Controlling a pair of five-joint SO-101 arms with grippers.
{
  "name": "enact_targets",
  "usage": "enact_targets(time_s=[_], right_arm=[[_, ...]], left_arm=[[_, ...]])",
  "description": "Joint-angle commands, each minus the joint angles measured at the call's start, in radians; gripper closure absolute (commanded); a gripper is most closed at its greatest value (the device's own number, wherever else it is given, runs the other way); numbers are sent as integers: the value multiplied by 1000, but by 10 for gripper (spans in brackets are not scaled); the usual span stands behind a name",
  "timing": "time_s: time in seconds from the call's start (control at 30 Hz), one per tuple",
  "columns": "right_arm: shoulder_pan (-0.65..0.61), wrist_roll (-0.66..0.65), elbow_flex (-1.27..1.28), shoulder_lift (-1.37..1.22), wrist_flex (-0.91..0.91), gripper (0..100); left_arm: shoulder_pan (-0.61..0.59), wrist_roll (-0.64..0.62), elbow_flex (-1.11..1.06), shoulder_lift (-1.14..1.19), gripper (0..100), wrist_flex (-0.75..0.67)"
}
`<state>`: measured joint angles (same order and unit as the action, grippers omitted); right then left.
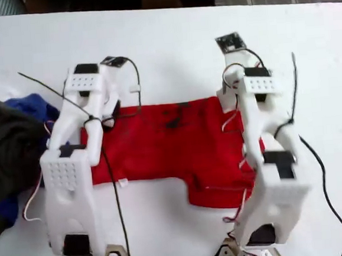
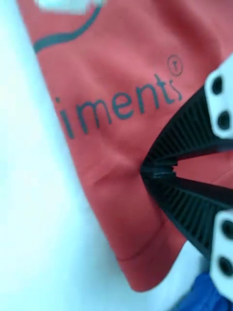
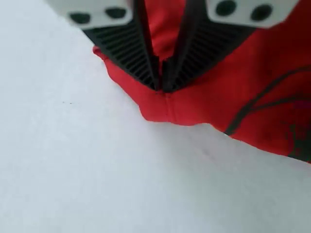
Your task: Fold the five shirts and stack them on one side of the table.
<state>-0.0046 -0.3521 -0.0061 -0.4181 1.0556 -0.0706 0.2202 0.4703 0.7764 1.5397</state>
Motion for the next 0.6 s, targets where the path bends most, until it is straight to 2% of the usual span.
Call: enact_targets(time_s=[0.0,0.23,0.47,0.57], right_arm=[[38,0,-153,-134,87,979],[208,-2,-400,-312,168,979],[188,-3,-611,-375,326,979],[165,-3,-683,-344,409,979]], left_arm=[[-43,-9,74,66,975,48],[-158,-8,274,192,975,114],[-110,-8,536,305,975,236],[-87,-8,581,293,975,247]])
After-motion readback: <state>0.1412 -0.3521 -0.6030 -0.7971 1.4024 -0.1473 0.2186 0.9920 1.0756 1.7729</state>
